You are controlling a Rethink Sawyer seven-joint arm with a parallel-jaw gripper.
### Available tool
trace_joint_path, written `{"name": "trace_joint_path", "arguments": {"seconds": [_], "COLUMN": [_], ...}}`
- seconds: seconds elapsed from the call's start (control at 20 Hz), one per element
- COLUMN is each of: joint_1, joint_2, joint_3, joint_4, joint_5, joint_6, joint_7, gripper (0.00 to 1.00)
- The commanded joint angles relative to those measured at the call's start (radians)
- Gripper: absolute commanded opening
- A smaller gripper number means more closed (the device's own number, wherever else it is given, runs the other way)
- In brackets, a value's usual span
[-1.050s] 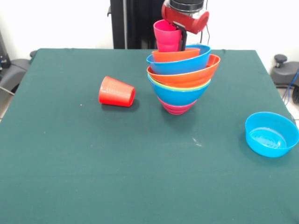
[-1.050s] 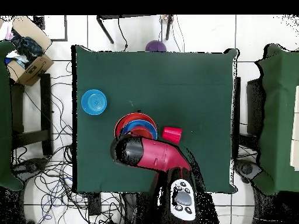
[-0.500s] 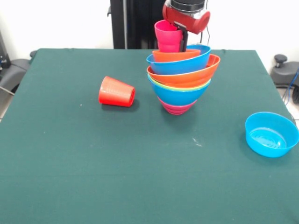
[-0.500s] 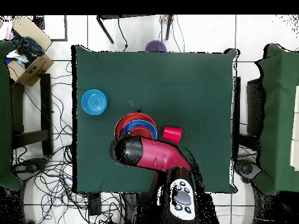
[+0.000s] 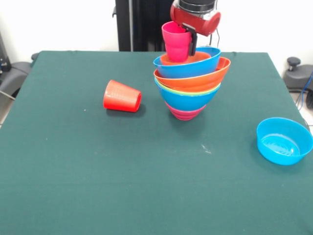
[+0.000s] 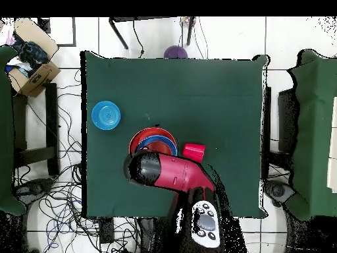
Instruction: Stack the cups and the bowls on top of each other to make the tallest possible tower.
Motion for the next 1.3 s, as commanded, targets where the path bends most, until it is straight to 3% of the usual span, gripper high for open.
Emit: {"name": "trace_joint_path", "arguments": {"seconds": [0.05,0.6,1.05,1.1,1.3], "joint_1": [0.004,-0.01,-0.018,-0.021,-0.016], "joint_2": [0.041,0.047,0.057,0.057,0.062], "joint_3": [0.073,0.085,0.099,0.103,0.095], "joint_4": [-0.09,-0.16,-0.176,-0.176,-0.186], "joint_5": [-0.037,-0.029,-0.039,-0.041,-0.042], "joint_6": [0.11,0.185,0.181,0.176,0.181], "joint_7": [0.003,-0.007,-0.022,-0.028,-0.016], "gripper": [0.0,0.0,0.0,1.0,1.0]}}
